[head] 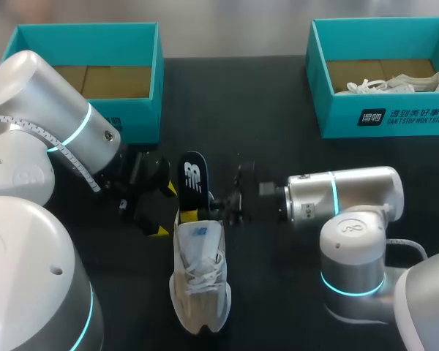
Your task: Take the shoe out of the shoebox, open the shoe tongue, remove and reinsert the insole, then place the shoe into the shoebox
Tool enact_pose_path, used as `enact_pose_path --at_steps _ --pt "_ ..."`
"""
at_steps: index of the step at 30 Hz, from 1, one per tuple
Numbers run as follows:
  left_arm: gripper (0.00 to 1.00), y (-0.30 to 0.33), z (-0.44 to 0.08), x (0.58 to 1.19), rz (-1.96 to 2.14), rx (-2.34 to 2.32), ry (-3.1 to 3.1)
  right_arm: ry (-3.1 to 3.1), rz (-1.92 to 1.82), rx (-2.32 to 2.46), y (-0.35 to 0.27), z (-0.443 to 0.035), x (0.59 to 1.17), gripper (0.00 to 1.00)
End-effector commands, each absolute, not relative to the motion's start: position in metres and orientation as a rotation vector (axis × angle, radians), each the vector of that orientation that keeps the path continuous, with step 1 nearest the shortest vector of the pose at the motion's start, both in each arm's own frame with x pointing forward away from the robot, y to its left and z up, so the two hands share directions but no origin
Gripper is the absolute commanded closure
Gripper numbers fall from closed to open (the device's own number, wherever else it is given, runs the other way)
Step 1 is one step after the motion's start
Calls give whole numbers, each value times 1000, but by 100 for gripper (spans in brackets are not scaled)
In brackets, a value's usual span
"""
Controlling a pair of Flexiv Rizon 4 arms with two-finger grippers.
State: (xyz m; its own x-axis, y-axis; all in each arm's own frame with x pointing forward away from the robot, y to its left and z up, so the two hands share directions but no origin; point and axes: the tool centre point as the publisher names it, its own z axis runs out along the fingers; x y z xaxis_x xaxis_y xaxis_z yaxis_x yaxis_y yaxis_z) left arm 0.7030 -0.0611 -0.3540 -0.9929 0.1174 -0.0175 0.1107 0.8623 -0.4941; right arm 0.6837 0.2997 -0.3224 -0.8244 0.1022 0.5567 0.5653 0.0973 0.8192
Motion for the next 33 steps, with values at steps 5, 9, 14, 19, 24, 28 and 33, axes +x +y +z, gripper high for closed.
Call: enact_pose_path --at_steps 5,9,14,19,24,28,33 --pt "0 -61 -355 703 800 -186 -3018 -1985 -1838 -708 298 -316 690 55" --pt "0 -61 -355 703 800 -186 -3018 -1960 -1864 -718 299 -315 693 58" --pt "0 -61 -355 703 800 -186 -3018 -1939 -1882 -736 302 -312 698 68" --pt "0 -61 -355 703 800 -186 -3018 -1930 -1876 -734 303 -314 701 100" --pt "0 -61 -355 703 800 -186 -3018 -1929 -1847 -743 304 -319 701 100" --pt "0 -61 -355 703 800 -186 -3018 -1922 -1816 -752 304 -324 697 100" --pt "0 -61 -355 703 800 -186 -3018 -1902 -1770 -793 302 -334 688 100"
